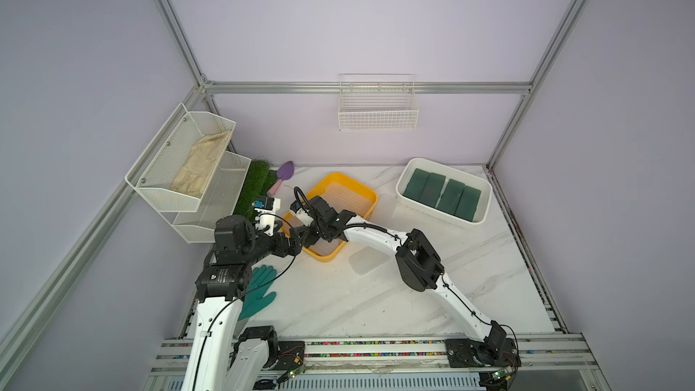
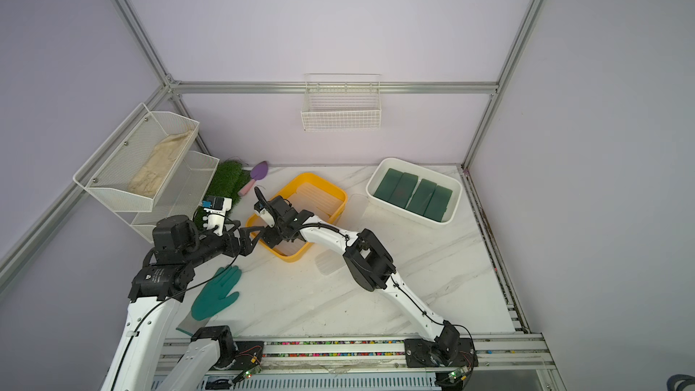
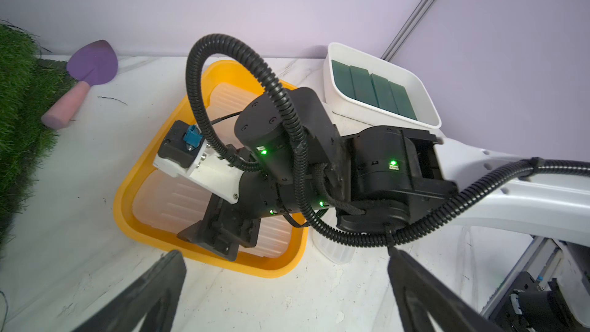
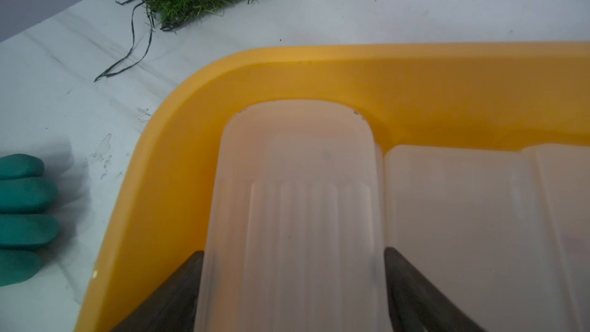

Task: Place the pencil cases by color into the storage box
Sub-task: Place the pencil case at the storage box.

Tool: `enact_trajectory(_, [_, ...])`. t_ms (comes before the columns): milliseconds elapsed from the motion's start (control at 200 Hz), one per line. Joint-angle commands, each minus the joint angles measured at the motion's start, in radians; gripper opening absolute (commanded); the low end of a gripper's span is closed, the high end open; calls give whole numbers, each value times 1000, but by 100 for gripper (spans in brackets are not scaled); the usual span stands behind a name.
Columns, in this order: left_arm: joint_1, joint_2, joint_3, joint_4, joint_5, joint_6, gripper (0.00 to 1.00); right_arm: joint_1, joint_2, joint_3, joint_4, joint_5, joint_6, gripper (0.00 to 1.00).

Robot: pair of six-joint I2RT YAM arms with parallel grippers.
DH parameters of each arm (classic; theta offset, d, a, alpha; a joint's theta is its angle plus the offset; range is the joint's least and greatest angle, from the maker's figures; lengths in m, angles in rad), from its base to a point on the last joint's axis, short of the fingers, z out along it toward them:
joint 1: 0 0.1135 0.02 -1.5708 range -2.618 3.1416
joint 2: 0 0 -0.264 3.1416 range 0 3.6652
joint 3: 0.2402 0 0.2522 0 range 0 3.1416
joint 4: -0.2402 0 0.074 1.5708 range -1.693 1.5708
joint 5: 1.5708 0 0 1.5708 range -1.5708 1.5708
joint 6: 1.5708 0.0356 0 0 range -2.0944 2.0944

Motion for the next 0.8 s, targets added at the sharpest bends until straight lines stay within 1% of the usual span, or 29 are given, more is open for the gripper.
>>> enact_trajectory(0, [6,-6,68,45,52,33,100,13,25,25,10,-49,-15,92])
enact_trajectory(110, [5,-9,85,46,57,37,100,13,24,33,13,-68,-14,97])
enact_trajectory(270, [5,0,112,51,71,39,100,13,20,73,10,-77,-16,97])
enact_trajectory(420, [6,20,131,50,122,53,100,7,18,100,14,-67,-8,97])
enact_trajectory(600, [-3,38,161,45,179,85,100,-29,-8,106,34,-91,44,97])
enact_trajectory(710, [-12,47,183,43,180,97,100,-70,-47,93,51,-120,90,97])
enact_trajectory(795, [-17,58,197,38,166,105,100,-110,-97,39,99,-156,146,97])
